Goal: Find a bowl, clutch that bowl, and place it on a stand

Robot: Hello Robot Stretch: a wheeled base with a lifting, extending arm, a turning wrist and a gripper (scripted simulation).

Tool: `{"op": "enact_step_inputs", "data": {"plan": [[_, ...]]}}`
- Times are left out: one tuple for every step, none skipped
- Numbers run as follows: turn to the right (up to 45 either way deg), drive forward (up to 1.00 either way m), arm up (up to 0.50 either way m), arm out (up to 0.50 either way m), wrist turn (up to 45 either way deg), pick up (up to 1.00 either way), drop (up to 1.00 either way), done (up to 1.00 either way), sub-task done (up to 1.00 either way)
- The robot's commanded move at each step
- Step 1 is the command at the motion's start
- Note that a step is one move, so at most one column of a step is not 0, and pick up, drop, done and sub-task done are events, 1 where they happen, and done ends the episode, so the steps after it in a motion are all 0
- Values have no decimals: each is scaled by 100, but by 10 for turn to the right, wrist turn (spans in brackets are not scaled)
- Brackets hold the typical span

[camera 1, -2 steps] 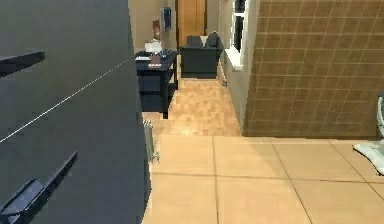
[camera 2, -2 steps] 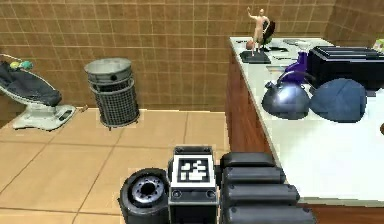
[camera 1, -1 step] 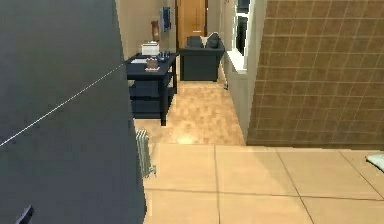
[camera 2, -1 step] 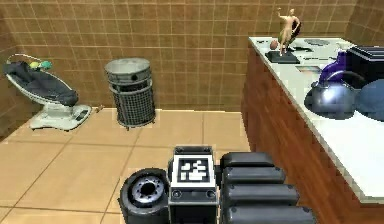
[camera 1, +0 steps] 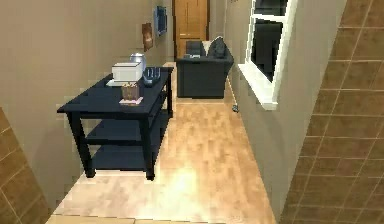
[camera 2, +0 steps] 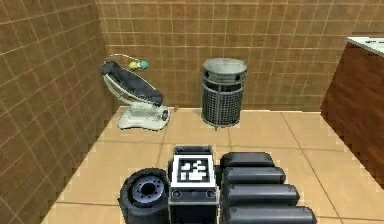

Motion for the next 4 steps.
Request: {"op": "enact_step_inputs", "data": {"plan": [[120,0,0,0,0,0,0,0,0],[0,25,0,0,0,0,0,0,0],[-120,0,0,0,0,0,0,0,0],[0,100,0,0,0,0,0,0,0]]}}
